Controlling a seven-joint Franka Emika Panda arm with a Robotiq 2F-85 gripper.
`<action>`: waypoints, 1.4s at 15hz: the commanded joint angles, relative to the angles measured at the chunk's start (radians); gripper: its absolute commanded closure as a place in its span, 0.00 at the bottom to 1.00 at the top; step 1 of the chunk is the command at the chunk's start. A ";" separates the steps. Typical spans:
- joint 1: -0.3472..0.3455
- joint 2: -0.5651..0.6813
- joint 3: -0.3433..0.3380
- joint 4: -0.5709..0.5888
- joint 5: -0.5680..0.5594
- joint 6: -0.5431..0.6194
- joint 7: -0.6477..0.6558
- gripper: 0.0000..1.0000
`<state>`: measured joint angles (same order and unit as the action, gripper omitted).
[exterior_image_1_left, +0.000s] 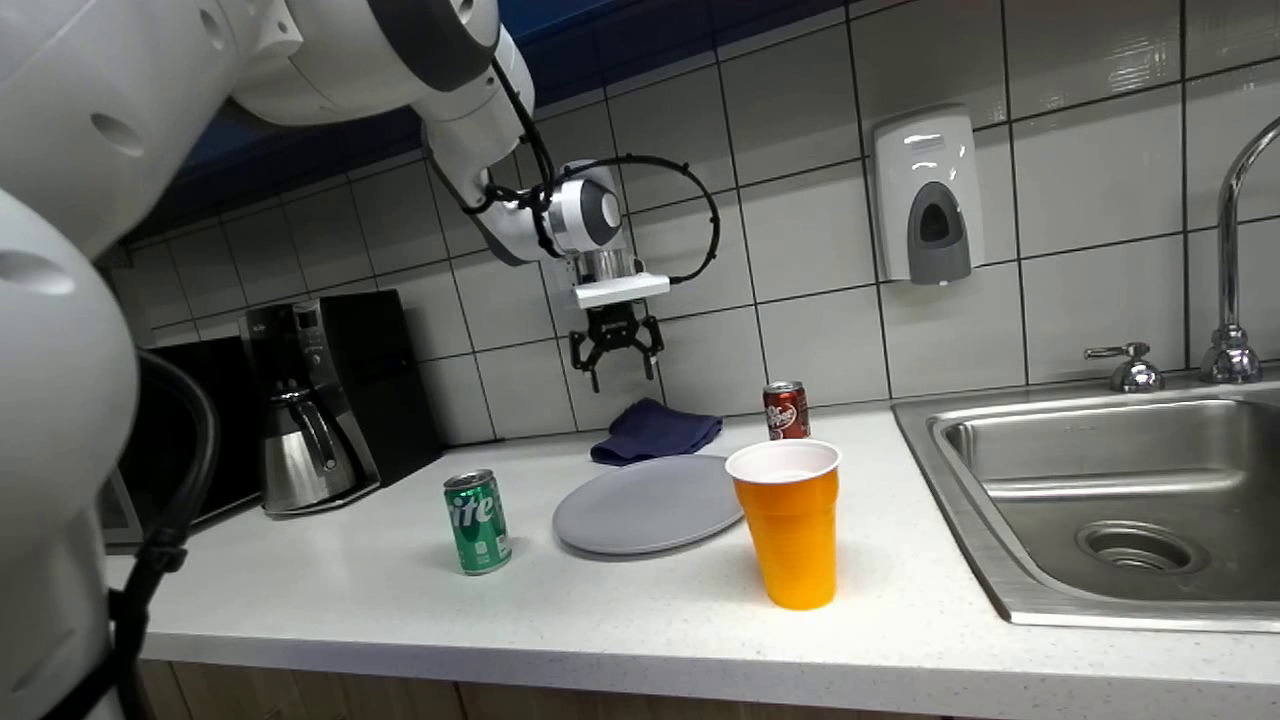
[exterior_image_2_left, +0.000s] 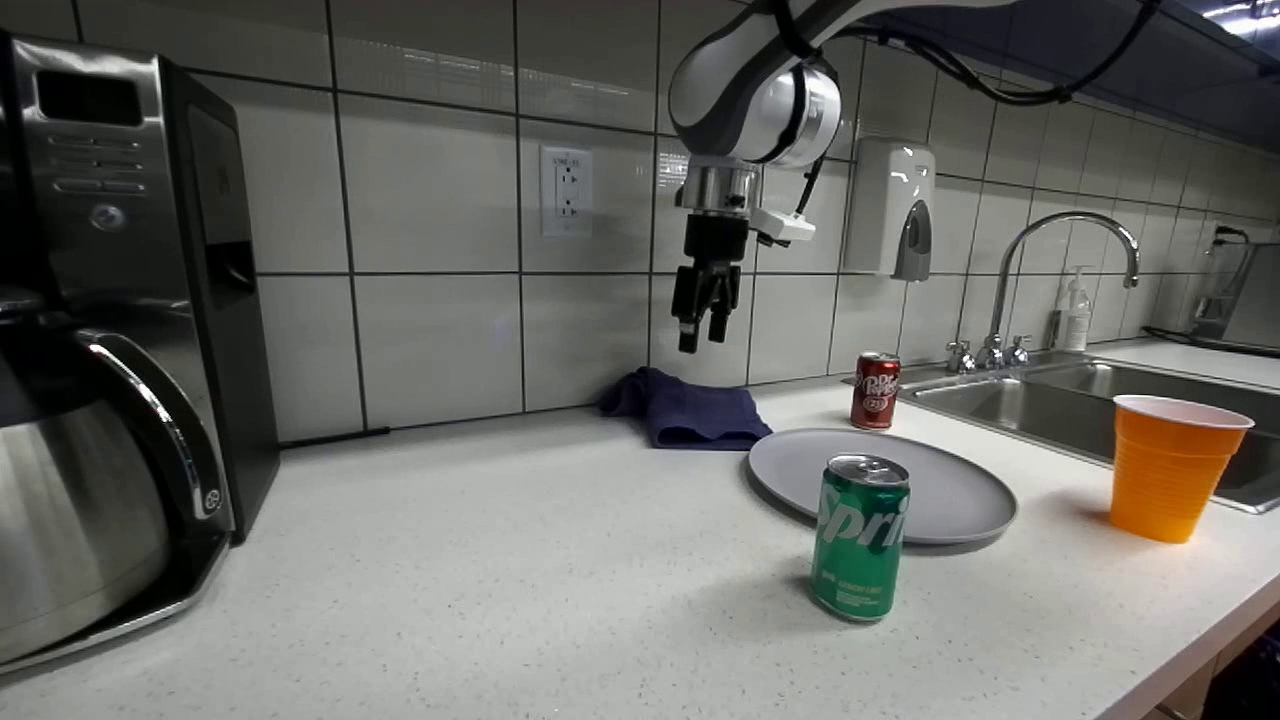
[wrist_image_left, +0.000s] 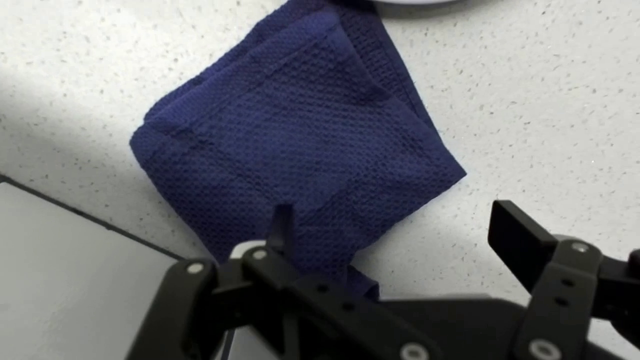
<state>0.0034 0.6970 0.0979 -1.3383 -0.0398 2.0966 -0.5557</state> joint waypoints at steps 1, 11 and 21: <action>-0.018 -0.095 0.018 -0.133 0.026 0.008 0.036 0.00; 0.004 -0.196 0.022 -0.295 0.034 0.015 0.110 0.00; 0.057 -0.237 0.033 -0.372 0.032 0.016 0.206 0.00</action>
<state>0.0529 0.5109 0.1238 -1.6492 -0.0152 2.0995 -0.3938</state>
